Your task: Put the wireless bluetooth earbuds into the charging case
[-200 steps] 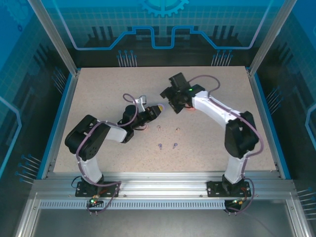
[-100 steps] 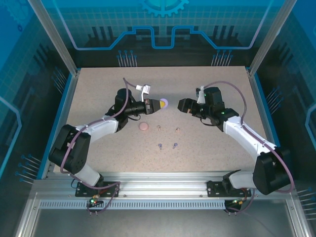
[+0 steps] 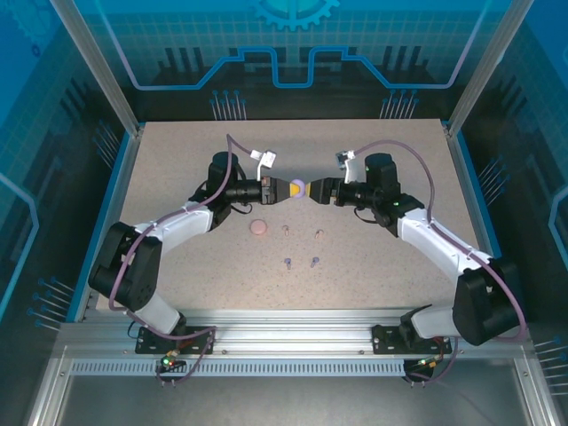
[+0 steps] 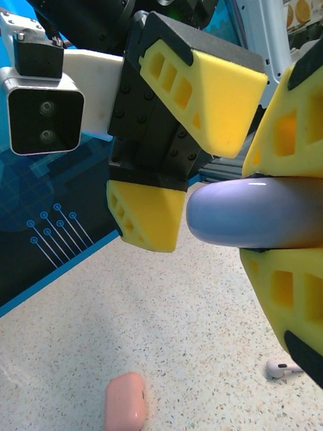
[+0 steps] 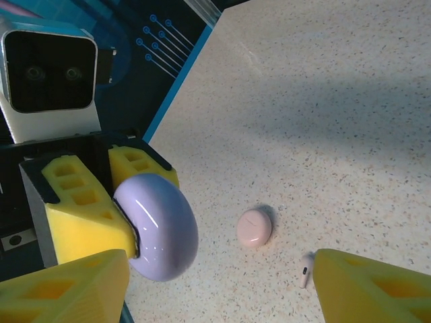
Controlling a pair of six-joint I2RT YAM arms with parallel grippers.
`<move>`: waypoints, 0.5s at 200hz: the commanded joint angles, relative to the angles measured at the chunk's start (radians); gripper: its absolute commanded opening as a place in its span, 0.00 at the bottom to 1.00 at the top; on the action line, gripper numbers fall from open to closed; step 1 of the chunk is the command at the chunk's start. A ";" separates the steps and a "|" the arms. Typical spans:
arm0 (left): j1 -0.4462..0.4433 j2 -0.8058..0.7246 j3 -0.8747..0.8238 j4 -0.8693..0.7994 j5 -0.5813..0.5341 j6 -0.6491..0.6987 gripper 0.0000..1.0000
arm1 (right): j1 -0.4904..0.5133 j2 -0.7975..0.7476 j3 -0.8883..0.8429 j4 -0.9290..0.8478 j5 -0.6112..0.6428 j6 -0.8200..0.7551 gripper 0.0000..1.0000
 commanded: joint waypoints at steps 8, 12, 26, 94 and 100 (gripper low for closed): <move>0.006 0.010 0.036 -0.003 0.035 0.026 0.00 | 0.022 0.033 0.038 0.038 -0.021 -0.010 0.72; 0.005 0.012 0.037 -0.003 0.036 0.026 0.00 | 0.023 0.038 0.039 0.041 -0.020 -0.011 0.71; 0.007 0.013 0.040 -0.004 0.041 0.026 0.00 | 0.025 0.053 0.041 0.041 -0.012 -0.007 0.70; 0.005 0.007 0.047 -0.008 0.059 0.027 0.00 | -0.008 0.104 0.018 0.058 0.030 0.023 0.62; 0.005 0.009 0.049 -0.010 0.060 0.028 0.00 | -0.013 0.103 0.014 0.062 0.028 0.028 0.62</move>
